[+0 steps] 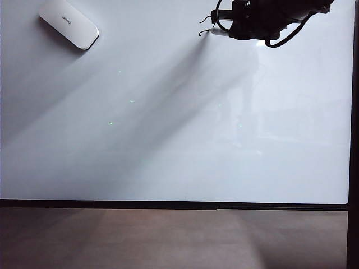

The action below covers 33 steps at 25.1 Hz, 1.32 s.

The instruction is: Reach to the right to find the marker pen, pick it up, and write the number 3 on the whiteboard.

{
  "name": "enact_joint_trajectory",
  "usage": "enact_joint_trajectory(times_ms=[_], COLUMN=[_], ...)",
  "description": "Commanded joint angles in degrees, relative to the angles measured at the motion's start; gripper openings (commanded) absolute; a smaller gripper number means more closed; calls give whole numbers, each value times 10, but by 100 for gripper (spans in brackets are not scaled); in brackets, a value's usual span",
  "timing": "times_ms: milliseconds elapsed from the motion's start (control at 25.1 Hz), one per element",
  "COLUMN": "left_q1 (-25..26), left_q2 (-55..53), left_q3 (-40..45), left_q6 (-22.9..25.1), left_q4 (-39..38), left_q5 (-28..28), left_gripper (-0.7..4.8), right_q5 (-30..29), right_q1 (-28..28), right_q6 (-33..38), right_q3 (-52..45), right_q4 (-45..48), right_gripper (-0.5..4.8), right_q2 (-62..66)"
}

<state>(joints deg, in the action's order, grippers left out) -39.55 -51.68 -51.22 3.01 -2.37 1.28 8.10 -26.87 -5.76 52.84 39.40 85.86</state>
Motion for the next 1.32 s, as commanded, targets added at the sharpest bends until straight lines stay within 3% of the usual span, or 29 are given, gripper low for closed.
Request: enact_joint_trajectory(times_ms=[40,1315], left_q1=[0,0], left_q2=[2,2], left_q3=[-1,-1], left_q6=[0,0], left_q4=[6,-2], left_q5=[0,0], left_gripper=[-5,-5], right_q5=[35,7], right_q1=[1,0], right_q6=[0,17], right_q3=[2,2], right_q4=[-2,-72], right_gripper=[39,39], right_q2=[-5,-5])
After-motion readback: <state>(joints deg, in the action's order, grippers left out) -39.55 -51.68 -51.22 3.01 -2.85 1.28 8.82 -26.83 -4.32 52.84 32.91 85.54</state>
